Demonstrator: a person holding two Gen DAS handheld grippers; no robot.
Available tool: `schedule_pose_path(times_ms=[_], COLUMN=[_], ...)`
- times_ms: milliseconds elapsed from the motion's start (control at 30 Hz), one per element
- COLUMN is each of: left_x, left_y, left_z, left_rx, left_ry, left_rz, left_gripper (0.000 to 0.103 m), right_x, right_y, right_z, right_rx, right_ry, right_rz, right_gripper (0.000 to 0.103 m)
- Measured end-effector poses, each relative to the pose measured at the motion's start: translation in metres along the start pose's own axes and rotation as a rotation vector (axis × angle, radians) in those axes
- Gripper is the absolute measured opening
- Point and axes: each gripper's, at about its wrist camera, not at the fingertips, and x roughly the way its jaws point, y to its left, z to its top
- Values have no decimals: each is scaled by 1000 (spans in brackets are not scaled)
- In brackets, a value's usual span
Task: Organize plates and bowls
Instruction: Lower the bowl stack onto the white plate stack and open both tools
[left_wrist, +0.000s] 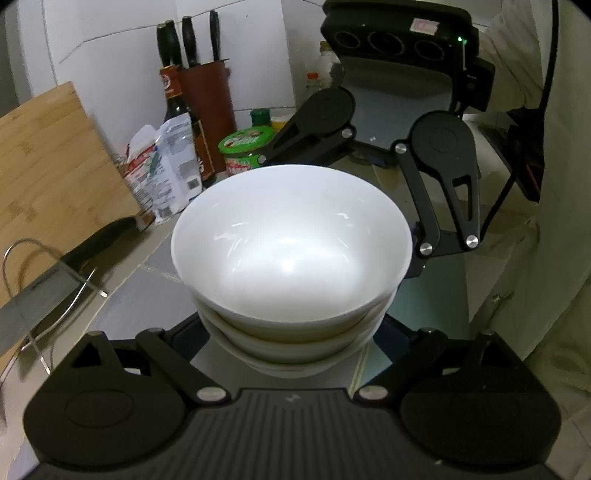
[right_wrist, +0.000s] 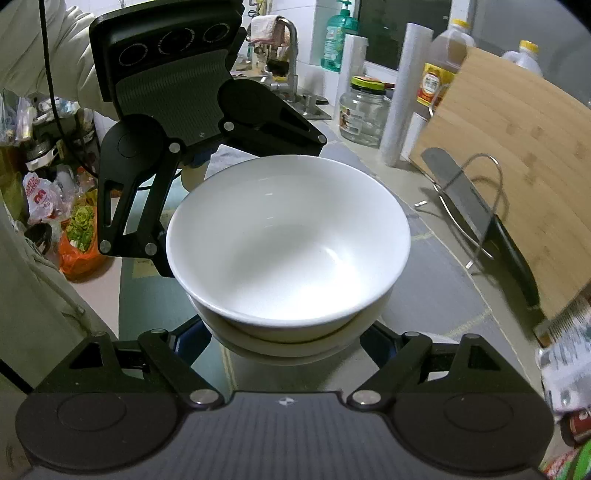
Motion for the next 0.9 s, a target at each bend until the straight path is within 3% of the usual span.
schedule_pose_path(times_ms=[533,900], left_x=[54,88], left_y=[4,23], left_z=[42,55], left_rx=[53,73], left_ry=[-38,-42], left_rz=[-59,-106], left_gripper=[94,94], right_x=[-35,-34], right_y=[-27,-56], right_z=[-40,-59], right_rx=[42,89], right_ry=[27,56], right_rz=[-86,-127], right_gripper=[90,90])
